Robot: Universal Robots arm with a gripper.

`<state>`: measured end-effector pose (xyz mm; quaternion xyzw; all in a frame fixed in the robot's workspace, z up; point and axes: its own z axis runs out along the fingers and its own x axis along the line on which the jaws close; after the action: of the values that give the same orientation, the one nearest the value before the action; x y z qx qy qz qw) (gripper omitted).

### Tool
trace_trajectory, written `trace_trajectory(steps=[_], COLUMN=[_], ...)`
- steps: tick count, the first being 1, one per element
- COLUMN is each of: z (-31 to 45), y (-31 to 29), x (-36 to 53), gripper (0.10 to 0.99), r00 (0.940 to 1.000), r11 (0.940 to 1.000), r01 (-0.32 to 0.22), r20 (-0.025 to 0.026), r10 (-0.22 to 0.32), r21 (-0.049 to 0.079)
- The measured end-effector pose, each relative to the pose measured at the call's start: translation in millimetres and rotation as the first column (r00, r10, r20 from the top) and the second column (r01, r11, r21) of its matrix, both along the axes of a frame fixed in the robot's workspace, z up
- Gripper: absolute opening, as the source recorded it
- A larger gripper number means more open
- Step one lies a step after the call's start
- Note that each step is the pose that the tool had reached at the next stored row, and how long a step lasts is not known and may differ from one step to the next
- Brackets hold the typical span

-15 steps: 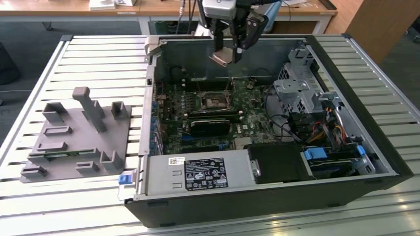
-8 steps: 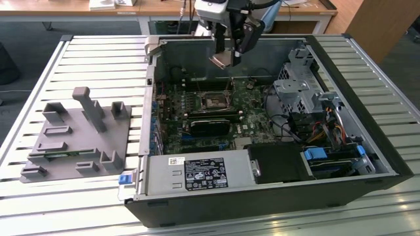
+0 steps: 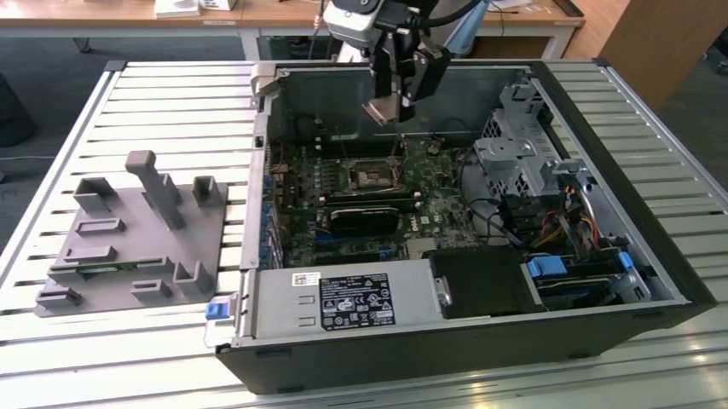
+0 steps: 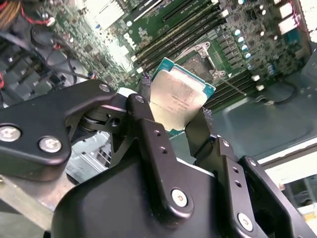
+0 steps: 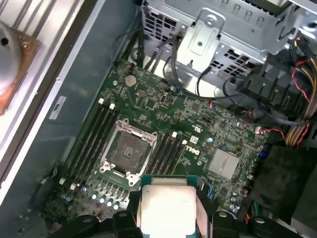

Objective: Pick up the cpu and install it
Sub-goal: 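Place the cpu into insertion slot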

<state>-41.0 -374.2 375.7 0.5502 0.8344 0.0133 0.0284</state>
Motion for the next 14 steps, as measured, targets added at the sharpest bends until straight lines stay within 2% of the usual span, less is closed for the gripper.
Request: trace_trajectory(steps=[4, 10, 12, 14], z=[-3.6, -9.5, -10.2, -10.3], y=[0.0, 0.0, 0.0, 0.0], x=[0.0, 0.0, 0.0, 0.0], gripper=[0.529, 0.529, 0.529, 0.529], r00=[0.9973, 0.9860, 0.9832, 0.9815], r11=[0.9973, 0.9860, 0.9831, 0.9806], r01=[0.073, 0.167, 0.182, 0.191], r20=[0.0000, -0.0004, -0.0025, -0.0077], r10=[-0.073, -0.167, -0.182, -0.191], r21=[0.000, 0.002, 0.014, 0.041])
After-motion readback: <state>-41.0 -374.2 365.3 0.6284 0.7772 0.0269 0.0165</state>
